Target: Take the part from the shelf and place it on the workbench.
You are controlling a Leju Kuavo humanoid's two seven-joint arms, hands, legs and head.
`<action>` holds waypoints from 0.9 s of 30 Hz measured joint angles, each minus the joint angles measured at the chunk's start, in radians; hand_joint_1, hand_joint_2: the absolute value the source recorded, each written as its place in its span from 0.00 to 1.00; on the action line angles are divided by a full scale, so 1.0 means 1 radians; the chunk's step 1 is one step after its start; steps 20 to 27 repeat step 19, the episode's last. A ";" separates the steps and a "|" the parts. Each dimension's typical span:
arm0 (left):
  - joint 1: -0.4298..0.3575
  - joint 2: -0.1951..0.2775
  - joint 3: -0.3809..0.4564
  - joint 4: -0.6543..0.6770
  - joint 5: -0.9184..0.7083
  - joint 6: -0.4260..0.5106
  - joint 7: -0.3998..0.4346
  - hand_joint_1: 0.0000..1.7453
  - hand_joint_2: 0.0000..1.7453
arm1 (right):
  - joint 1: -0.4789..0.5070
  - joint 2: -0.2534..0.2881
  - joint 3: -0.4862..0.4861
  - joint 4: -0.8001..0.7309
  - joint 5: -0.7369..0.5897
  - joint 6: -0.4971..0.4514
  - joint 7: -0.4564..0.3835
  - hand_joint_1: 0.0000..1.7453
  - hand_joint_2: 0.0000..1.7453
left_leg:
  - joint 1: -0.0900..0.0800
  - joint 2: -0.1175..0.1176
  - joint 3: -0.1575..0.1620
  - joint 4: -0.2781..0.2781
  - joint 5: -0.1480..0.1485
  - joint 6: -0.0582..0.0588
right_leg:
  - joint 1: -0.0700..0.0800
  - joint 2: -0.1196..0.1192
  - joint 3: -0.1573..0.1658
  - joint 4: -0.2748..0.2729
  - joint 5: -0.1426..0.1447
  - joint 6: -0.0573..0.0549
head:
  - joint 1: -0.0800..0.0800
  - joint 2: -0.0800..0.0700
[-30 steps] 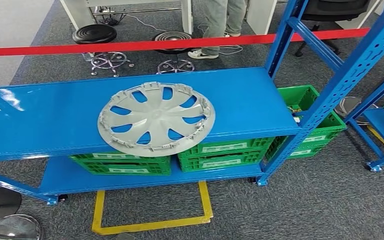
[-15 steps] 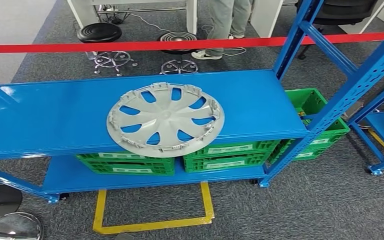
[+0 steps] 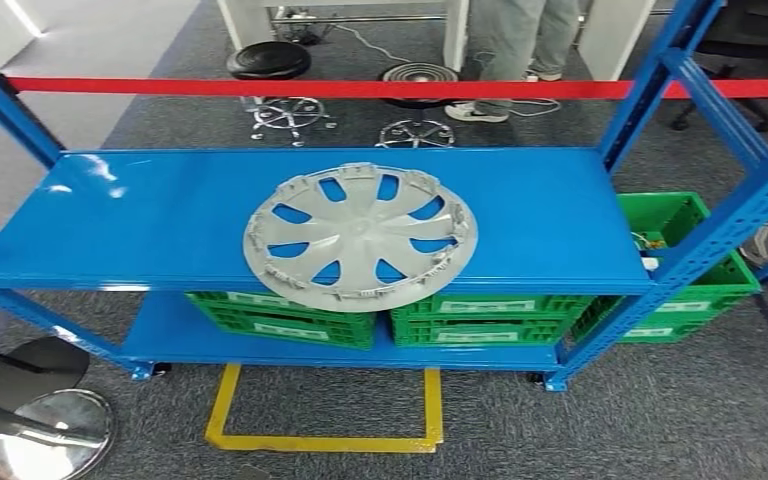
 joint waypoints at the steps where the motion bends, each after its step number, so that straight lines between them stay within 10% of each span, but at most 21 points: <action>1: -0.001 0.000 0.000 0.000 0.000 0.000 0.000 0.00 0.00 | 0.002 0.000 0.000 0.000 -0.001 0.000 0.000 0.00 0.00 | 0.001 0.033 -0.040 0.079 -0.035 -0.007 | 0.001 -0.029 0.002 -0.002 -0.001 -0.008 | -0.004 0.000; 3: 0.002 0.000 0.000 0.000 0.000 0.000 0.000 0.00 0.00 | 0.003 0.000 0.000 0.000 -0.005 0.001 0.002 0.00 0.00 | 0.004 0.051 -0.079 0.157 -0.048 -0.011 | 0.004 -0.057 0.004 -0.002 -0.005 -0.012 | -0.006 0.000; 6: 0.006 0.002 0.000 0.000 -0.001 0.000 0.000 0.00 0.00 | -0.003 0.000 -0.001 0.000 -0.013 0.005 0.005 0.00 0.00 | 0.001 0.057 -0.001 0.000 0.058 0.002 | 0.005 -0.069 0.010 -0.002 -0.010 -0.008 | -0.006 0.000; 8: 0.004 0.002 0.000 0.000 -0.001 0.001 0.000 0.00 0.50 | -0.006 0.000 -0.001 0.000 -0.015 0.004 0.008 0.00 0.00 | -0.003 0.066 0.047 -0.097 0.082 0.012 | 0.010 -0.071 0.010 0.001 -0.016 -0.001 | -0.005 0.000; 10: 0.003 0.001 0.000 0.000 -0.002 0.000 0.000 0.00 1.00 | -0.007 0.000 -0.001 0.000 -0.016 0.002 0.013 0.00 0.50 | -0.004 0.068 0.057 -0.123 0.074 0.009 | 0.013 -0.073 0.006 0.004 -0.019 0.000 | -0.002 0.000; 11: 0.004 0.001 0.000 0.000 -0.002 -0.002 0.000 0.00 1.00 | -0.007 -0.001 -0.001 0.000 -0.015 0.000 0.013 0.00 0.75 | -0.003 0.067 0.057 -0.125 0.072 0.005 | 0.013 -0.074 0.004 0.003 -0.019 -0.002 | -0.001 0.000; 12: 0.005 0.001 0.000 0.000 -0.005 -0.007 0.000 0.00 0.75 | -0.007 -0.001 -0.001 0.000 -0.012 -0.003 0.012 0.00 1.00 | -0.004 0.067 0.057 -0.125 0.070 0.005 | 0.012 -0.074 0.003 0.000 -0.017 -0.002 | 0.000 0.000; 15: 0.005 0.000 0.001 0.000 0.002 -0.054 -0.013 0.00 0.00 | -0.008 -0.001 -0.001 0.000 -0.001 -0.019 0.018 0.00 0.25 | -0.005 0.067 0.059 -0.125 0.068 0.011 | 0.012 -0.074 0.008 -0.009 -0.014 0.004 | 0.000 0.000; 16: 0.005 0.000 0.002 0.000 0.011 -0.073 -0.019 0.00 0.00 | -0.008 -0.001 -0.001 0.000 0.000 -0.026 0.025 0.00 0.00 | -0.005 0.067 0.059 -0.125 0.067 0.013 | 0.012 -0.074 0.009 -0.011 -0.013 0.006 | 0.000 0.000; 27: 0.005 0.000 0.006 0.000 0.028 -0.104 -0.017 0.00 0.00 | -0.009 -0.002 -0.001 0.000 0.000 -0.048 0.046 0.00 0.00 | -0.006 0.067 0.059 -0.125 0.067 0.016 | 0.011 -0.073 0.015 -0.014 -0.012 0.009 | 0.000 0.000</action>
